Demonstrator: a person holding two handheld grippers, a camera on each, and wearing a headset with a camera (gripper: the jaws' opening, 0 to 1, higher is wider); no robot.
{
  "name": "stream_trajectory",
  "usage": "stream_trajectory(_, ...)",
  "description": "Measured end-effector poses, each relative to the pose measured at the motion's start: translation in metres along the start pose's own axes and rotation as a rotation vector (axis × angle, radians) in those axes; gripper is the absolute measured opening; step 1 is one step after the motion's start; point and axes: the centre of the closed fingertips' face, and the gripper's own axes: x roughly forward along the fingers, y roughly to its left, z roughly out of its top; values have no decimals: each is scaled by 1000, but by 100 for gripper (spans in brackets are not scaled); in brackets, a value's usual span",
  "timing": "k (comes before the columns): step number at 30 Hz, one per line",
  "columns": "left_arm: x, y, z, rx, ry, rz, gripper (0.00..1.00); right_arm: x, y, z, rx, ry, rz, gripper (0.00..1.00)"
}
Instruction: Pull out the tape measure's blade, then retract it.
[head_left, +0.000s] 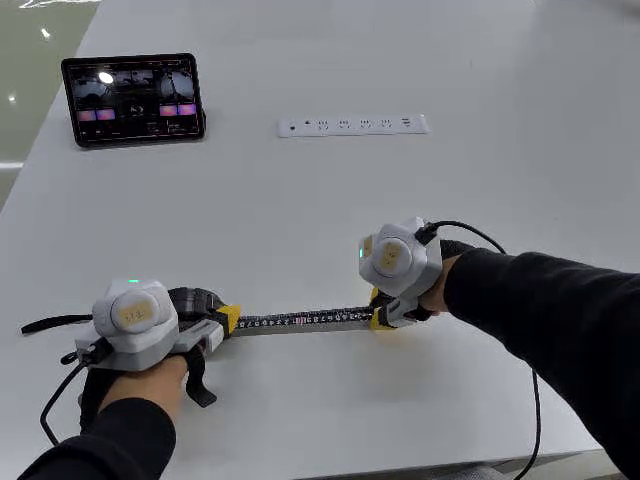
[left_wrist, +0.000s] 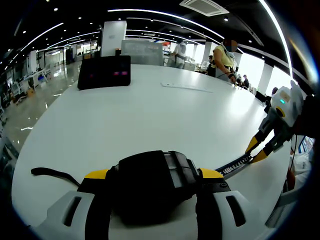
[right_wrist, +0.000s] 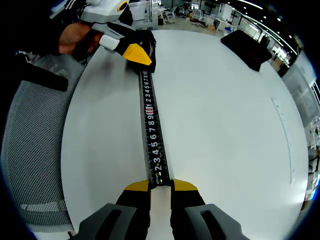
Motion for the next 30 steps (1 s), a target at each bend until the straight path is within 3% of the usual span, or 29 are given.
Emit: stream_trajectory(30,-1,0,0,0,-20,5,65,5,1,13,22,-10,-4,11)
